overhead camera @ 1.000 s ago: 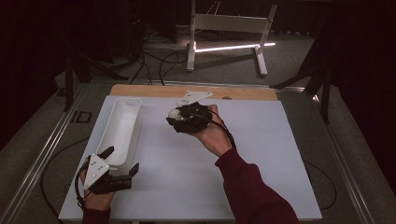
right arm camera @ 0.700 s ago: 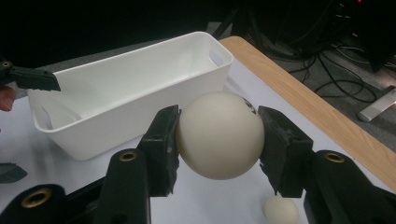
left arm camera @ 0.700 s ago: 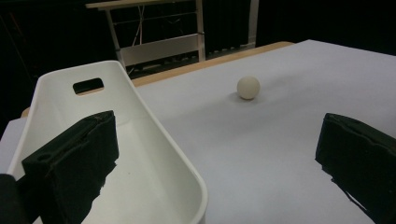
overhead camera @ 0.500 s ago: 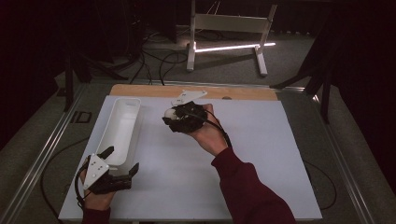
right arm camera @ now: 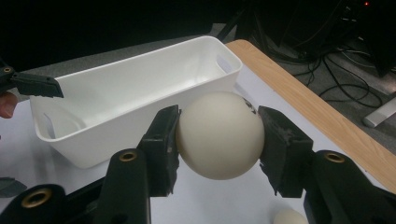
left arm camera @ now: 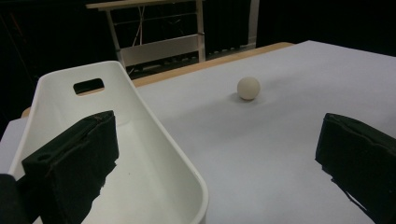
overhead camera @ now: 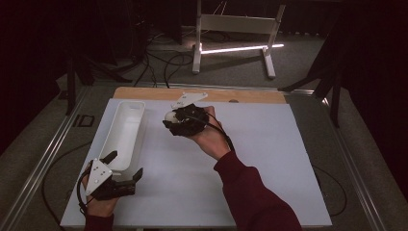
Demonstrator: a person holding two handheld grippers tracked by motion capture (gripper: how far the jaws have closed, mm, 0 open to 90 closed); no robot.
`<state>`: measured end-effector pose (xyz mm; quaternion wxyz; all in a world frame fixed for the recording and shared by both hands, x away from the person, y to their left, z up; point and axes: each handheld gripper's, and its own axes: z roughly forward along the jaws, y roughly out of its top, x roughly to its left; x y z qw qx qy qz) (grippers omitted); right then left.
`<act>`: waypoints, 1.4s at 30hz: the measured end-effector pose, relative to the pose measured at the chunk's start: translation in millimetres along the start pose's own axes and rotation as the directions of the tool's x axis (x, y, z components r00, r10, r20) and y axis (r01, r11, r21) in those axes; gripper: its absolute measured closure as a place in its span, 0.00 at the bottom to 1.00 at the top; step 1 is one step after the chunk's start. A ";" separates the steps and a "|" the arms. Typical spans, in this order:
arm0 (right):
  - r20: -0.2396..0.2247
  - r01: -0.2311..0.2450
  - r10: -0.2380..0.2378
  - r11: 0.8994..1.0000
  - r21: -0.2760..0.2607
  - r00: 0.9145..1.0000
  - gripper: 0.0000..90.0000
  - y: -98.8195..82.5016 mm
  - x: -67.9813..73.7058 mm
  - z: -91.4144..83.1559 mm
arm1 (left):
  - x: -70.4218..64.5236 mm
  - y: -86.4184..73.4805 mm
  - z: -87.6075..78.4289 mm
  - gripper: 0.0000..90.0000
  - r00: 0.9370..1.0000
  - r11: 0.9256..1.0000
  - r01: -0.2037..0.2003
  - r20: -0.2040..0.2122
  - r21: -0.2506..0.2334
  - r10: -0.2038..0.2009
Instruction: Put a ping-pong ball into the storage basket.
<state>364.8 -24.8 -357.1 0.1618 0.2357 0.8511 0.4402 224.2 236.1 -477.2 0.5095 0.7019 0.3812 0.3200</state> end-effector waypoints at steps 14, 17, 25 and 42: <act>-0.008 0.011 -0.011 1.000 -0.003 1.000 0.56 3.8 3.8 5.6 | 0.0 0.0 0.0 0.00 1.000 1.000 0.000 0.001 -0.001 0.000; -0.010 0.014 -0.014 1.000 -0.008 1.000 0.56 5.9 5.0 7.8 | 0.0 0.1 0.0 0.00 1.000 1.000 0.000 0.001 -0.001 0.000; -0.015 0.021 -0.021 1.000 -0.020 1.000 0.56 8.8 7.1 10.6 | 0.2 0.1 -0.3 0.00 1.000 1.000 0.002 0.000 -0.003 -0.002; -0.017 0.008 -0.009 1.000 -0.030 1.000 0.56 13.2 5.7 18.6 | 0.1 0.0 0.4 0.00 1.000 1.000 0.001 0.002 -0.005 -0.001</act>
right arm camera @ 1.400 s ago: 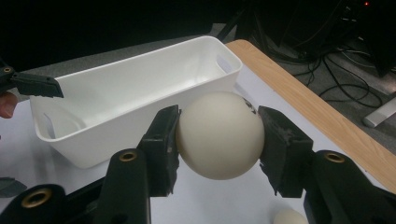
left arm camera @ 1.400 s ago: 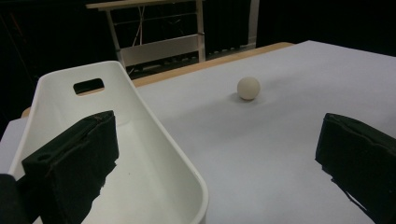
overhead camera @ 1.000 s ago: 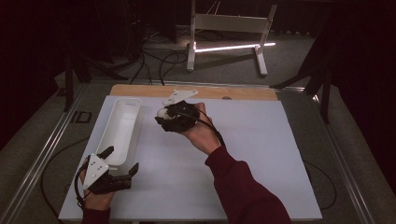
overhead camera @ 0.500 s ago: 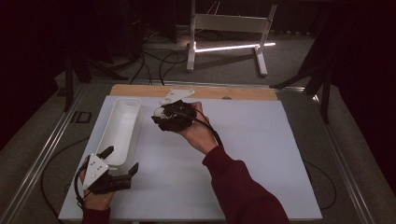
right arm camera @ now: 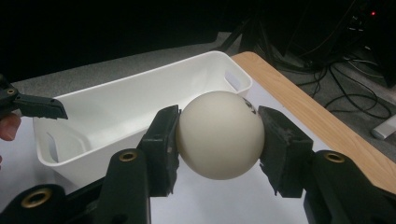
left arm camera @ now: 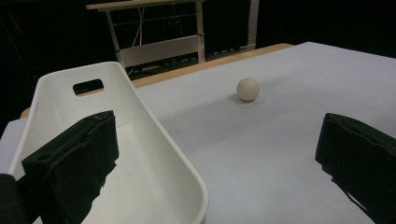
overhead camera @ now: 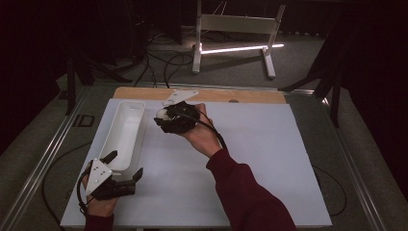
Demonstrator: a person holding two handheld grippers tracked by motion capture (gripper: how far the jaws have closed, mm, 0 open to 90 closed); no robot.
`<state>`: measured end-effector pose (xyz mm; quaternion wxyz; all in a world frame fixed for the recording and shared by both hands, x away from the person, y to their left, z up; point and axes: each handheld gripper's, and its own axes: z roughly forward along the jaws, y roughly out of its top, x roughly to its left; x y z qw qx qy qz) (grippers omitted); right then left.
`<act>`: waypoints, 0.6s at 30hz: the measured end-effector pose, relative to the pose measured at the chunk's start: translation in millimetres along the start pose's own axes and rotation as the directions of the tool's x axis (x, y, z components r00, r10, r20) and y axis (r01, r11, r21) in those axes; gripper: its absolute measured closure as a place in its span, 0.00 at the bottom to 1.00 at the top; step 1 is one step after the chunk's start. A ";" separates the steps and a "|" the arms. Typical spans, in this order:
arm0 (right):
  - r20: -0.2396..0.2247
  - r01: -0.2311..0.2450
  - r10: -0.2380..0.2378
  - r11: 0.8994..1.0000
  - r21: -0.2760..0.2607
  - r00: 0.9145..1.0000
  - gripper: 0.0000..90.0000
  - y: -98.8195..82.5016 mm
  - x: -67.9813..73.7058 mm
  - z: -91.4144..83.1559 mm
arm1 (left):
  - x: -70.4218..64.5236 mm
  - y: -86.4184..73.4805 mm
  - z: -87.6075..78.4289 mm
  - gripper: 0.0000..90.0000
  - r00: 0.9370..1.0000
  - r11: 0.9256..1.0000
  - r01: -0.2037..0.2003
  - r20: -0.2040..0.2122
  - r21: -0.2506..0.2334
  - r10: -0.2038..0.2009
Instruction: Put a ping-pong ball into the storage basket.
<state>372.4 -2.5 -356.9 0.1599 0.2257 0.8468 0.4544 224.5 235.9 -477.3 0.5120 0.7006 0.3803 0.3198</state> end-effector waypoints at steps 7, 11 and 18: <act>-0.002 0.007 -0.007 1.000 -0.001 1.000 0.56 3.0 2.3 4.2 | 0.1 0.1 0.2 0.00 1.000 1.000 -0.003 -0.001 -0.001 0.003; -0.001 0.006 -0.006 1.000 -0.003 1.000 0.56 4.4 2.9 7.3 | 0.2 0.2 -0.1 0.00 1.000 1.000 0.001 -0.002 -0.003 -0.001; 0.001 0.011 -0.011 1.000 -0.004 1.000 0.56 7.2 4.6 12.5 | -0.3 0.4 -0.2 0.00 1.000 1.000 -0.001 -0.001 -0.005 0.001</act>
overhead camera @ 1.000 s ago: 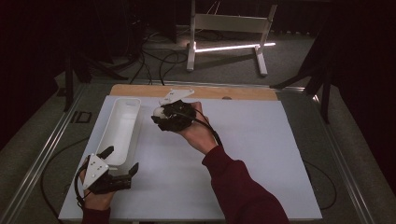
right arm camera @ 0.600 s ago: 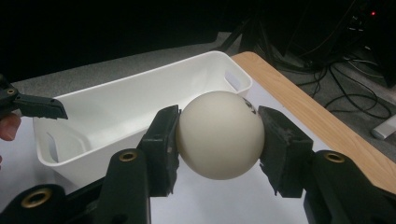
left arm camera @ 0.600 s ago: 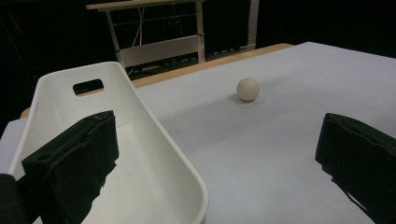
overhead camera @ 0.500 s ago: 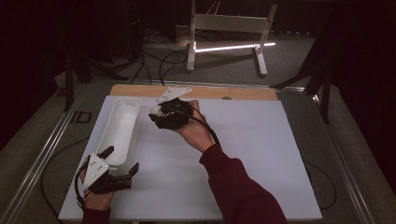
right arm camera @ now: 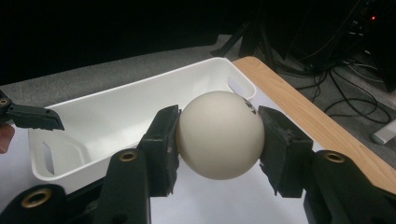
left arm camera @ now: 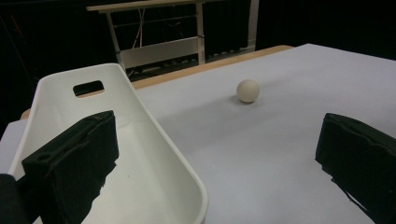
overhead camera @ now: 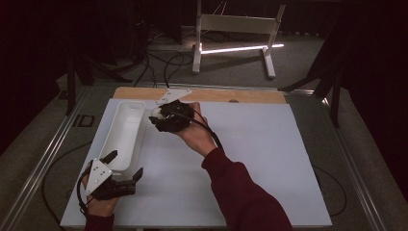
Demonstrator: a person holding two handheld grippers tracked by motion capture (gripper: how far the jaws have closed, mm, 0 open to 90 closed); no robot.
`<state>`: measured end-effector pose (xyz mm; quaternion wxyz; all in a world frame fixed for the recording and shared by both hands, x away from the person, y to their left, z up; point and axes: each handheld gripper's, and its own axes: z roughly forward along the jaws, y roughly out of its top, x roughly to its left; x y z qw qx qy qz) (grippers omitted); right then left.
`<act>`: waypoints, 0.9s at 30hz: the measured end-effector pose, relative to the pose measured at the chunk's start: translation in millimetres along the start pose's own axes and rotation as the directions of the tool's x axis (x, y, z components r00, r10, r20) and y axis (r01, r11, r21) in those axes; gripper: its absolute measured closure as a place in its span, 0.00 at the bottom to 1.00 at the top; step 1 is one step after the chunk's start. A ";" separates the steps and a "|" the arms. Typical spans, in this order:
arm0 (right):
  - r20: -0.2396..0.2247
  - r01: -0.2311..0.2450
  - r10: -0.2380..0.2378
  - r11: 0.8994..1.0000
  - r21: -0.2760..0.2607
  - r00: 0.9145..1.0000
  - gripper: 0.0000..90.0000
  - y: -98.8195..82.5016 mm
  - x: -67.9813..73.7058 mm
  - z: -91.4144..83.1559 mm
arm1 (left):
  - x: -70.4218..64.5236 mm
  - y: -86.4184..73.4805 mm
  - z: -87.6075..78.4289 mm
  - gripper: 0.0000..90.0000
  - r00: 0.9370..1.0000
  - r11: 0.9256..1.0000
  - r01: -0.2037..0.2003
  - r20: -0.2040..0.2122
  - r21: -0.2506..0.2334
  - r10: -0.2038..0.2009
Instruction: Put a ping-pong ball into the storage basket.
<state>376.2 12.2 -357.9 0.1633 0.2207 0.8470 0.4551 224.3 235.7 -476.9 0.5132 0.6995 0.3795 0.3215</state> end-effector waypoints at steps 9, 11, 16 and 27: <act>-0.004 -0.021 0.021 1.000 -0.010 1.000 0.56 1.5 0.5 6.1 | 0.1 0.5 -0.7 0.00 1.000 1.000 0.004 -0.002 -0.008 -0.004; -0.006 -0.024 0.024 1.000 -0.011 1.000 0.56 1.5 0.5 7.6 | 0.0 0.6 -0.8 0.00 1.000 1.000 0.003 -0.003 -0.009 -0.003; -0.008 -0.029 0.029 0.999 -0.012 1.000 0.56 2.4 1.2 10.0 | -1.1 0.8 0.3 0.00 1.000 1.000 0.000 -0.001 -0.007 0.000; -0.006 -0.015 0.015 1.000 -0.001 1.000 0.56 4.3 5.0 18.1 | -0.9 0.4 0.2 0.00 1.000 1.000 0.002 -0.001 -0.011 -0.002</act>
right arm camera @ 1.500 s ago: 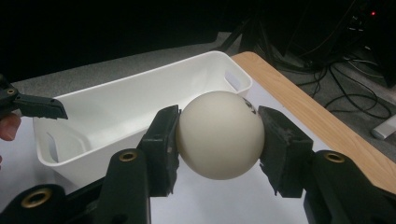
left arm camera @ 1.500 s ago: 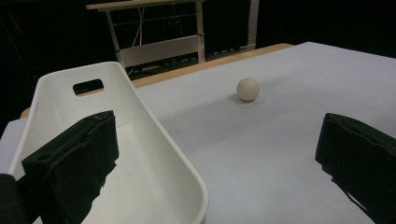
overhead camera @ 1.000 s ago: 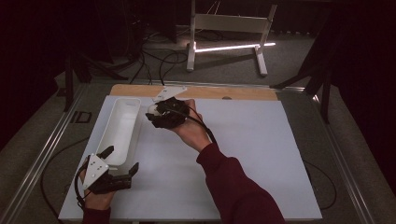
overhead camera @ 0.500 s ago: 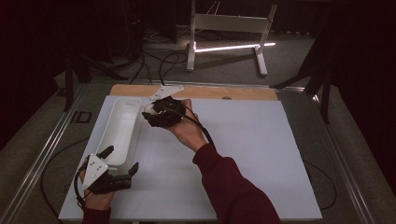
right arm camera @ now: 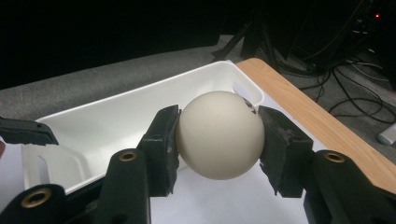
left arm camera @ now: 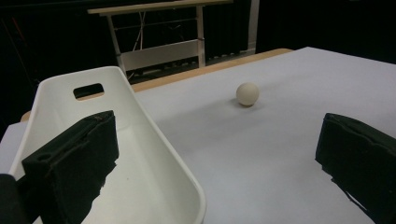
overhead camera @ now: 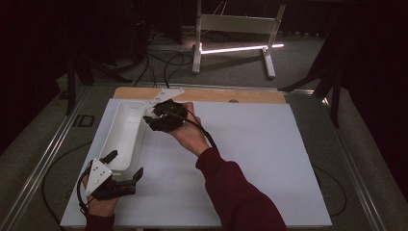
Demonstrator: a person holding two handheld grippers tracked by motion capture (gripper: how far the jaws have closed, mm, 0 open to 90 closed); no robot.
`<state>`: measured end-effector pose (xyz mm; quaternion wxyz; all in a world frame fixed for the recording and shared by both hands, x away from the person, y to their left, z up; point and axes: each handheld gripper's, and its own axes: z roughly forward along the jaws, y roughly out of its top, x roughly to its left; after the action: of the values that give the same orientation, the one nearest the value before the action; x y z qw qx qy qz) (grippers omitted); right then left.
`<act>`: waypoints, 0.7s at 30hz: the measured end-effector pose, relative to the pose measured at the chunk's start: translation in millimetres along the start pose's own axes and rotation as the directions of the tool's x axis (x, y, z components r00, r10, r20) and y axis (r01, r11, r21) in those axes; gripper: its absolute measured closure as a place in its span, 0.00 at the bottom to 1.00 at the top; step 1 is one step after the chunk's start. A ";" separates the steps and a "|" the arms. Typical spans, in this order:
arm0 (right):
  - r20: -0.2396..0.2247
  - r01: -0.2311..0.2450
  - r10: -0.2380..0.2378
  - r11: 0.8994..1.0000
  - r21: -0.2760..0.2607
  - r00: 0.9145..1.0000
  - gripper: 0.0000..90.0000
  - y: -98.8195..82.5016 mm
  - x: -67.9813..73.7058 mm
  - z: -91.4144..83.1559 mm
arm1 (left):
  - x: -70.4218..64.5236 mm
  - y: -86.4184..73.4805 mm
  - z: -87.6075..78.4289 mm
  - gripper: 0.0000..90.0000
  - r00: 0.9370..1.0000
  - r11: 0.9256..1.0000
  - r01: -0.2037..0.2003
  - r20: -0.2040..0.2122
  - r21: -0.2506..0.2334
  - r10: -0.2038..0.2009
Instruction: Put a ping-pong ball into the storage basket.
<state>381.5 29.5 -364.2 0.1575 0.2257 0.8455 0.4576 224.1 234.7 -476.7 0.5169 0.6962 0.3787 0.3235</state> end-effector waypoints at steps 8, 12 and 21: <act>-0.018 -0.009 0.009 1.000 -0.008 1.000 0.56 2.8 4.1 4.8 | -0.2 -0.1 0.1 0.00 1.000 1.000 -0.001 0.003 0.000 0.001; -0.024 -0.011 0.010 1.000 -0.008 1.000 0.56 4.2 6.3 6.7 | -0.1 -0.1 -0.1 0.00 1.000 1.000 0.002 0.003 -0.002 -0.002; -0.037 -0.004 0.004 1.000 -0.010 0.999 0.56 7.5 11.8 11.4 | -0.1 -0.3 0.0 0.00 1.000 1.000 0.005 0.003 -0.003 -0.005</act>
<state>378.7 47.3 -364.6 0.1421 0.2182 0.8454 0.4664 224.0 234.7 -477.0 0.5194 0.6949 0.3793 0.3219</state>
